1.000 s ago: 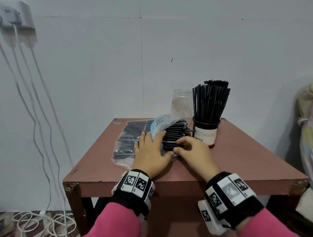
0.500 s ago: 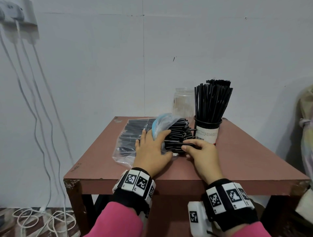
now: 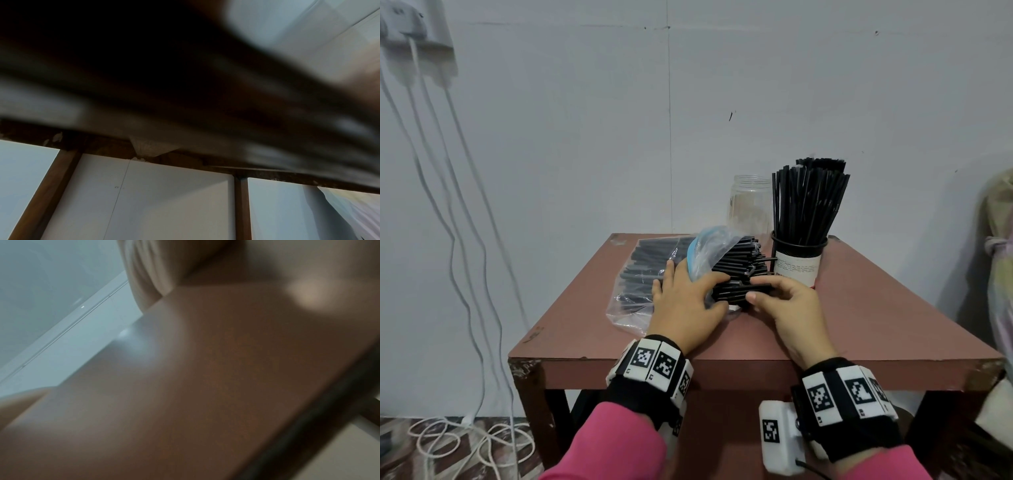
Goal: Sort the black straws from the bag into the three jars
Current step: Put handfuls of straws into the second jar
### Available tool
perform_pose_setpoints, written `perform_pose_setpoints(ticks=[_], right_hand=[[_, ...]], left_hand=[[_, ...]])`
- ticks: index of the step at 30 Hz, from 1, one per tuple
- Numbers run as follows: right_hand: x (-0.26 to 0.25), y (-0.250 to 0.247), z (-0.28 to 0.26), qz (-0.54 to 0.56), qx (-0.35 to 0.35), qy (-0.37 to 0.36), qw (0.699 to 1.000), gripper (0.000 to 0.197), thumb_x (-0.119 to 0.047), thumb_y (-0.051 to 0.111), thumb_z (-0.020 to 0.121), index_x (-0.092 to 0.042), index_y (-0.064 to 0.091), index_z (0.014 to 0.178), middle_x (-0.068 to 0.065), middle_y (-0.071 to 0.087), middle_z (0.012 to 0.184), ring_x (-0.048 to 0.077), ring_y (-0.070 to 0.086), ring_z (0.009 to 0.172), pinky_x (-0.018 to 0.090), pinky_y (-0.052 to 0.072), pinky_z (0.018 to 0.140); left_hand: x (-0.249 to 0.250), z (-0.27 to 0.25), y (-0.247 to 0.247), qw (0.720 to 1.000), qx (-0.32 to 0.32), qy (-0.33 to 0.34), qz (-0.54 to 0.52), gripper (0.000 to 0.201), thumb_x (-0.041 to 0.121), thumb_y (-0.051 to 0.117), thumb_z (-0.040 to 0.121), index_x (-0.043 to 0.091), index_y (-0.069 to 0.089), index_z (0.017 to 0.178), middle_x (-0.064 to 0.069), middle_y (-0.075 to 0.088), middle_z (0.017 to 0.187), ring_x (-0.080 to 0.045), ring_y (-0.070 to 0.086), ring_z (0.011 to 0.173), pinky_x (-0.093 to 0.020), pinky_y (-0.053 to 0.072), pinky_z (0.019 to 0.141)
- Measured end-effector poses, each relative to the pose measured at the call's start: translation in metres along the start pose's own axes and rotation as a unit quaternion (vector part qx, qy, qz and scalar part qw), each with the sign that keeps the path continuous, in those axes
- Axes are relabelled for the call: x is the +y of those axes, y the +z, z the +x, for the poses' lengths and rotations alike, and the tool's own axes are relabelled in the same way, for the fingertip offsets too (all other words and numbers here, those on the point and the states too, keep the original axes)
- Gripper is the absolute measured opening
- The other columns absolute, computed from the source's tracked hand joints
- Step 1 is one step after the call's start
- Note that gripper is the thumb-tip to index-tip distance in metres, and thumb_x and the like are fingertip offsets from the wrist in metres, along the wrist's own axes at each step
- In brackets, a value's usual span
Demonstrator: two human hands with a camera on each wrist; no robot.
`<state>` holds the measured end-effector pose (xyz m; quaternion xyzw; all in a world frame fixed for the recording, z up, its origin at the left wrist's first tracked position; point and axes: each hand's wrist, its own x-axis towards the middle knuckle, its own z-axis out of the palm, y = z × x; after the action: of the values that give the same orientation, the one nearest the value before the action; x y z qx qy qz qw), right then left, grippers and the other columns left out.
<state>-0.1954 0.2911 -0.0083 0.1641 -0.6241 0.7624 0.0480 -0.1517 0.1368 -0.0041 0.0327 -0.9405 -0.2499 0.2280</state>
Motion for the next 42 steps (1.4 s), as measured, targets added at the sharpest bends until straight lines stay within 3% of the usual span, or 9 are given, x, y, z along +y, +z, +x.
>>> perform_pose_setpoints(ticks=[4,11,17,24,29,42], right_hand=[[0.0015,-0.0027,0.0007,0.035,0.016,0.007,0.999,0.022,0.010,0.066,0.081,-0.011,0.070,0.085,0.007,0.069,0.079,0.013,0.064,0.069,0.027,0.057,0.071],[0.0001,-0.0024,-0.0005,0.058,0.029,-0.005,0.998,0.019,0.009,0.064,0.083,-0.009,0.070,0.088,0.006,0.068,0.077,0.009,0.062,0.062,0.020,0.056,0.063],[-0.0022,-0.0013,-0.0012,0.067,0.021,-0.014,0.997,0.021,0.007,0.067,0.081,-0.011,0.071,0.091,0.004,0.071,0.078,0.013,0.065,0.071,0.028,0.058,0.071],[-0.0010,-0.0034,-0.0013,0.051,0.063,-0.032,0.996,0.012,-0.004,0.067,0.086,-0.015,0.071,0.088,0.006,0.070,0.084,0.011,0.061,0.060,0.034,0.054,0.073],[-0.0006,-0.0047,-0.0002,0.057,0.101,-0.071,0.991,0.013,-0.002,0.063,0.089,-0.015,0.068,0.088,0.006,0.069,0.087,0.007,0.065,0.062,0.018,0.055,0.064],[-0.0012,-0.0057,-0.0012,0.098,0.079,-0.061,0.990,0.021,-0.005,0.064,0.089,-0.010,0.060,0.109,0.010,0.071,0.087,0.011,0.067,0.064,0.020,0.055,0.063]], left_hand=[[-0.0012,0.0010,0.0012,1.000,-0.001,0.002,0.016,0.039,0.055,0.053,0.089,0.050,0.051,0.127,-0.001,0.022,0.154,-0.028,-0.003,0.148,-0.054,-0.002,0.117],[-0.0024,0.0014,0.0013,1.000,0.000,0.013,0.026,0.042,0.058,0.054,0.087,0.051,0.050,0.128,-0.002,0.022,0.153,-0.029,-0.002,0.147,-0.057,0.001,0.117],[-0.0022,0.0019,0.0012,0.999,-0.008,0.014,0.034,0.040,0.054,0.052,0.090,0.054,0.048,0.130,-0.001,0.015,0.157,-0.030,-0.005,0.147,-0.058,-0.001,0.117],[-0.0019,0.0018,0.0013,0.999,-0.013,0.007,0.048,0.051,0.062,0.055,0.084,0.051,0.043,0.133,-0.003,0.017,0.156,-0.029,-0.005,0.147,-0.057,0.001,0.117],[-0.0024,0.0013,0.0015,0.999,-0.007,0.007,0.042,0.049,0.060,0.056,0.084,0.048,0.045,0.131,-0.002,0.020,0.154,-0.029,-0.003,0.147,-0.056,0.001,0.117],[-0.0015,0.0015,0.0020,0.999,0.002,-0.001,0.034,0.036,0.052,0.052,0.091,0.040,0.054,0.125,-0.005,0.026,0.149,-0.030,0.002,0.147,-0.057,0.005,0.116]])
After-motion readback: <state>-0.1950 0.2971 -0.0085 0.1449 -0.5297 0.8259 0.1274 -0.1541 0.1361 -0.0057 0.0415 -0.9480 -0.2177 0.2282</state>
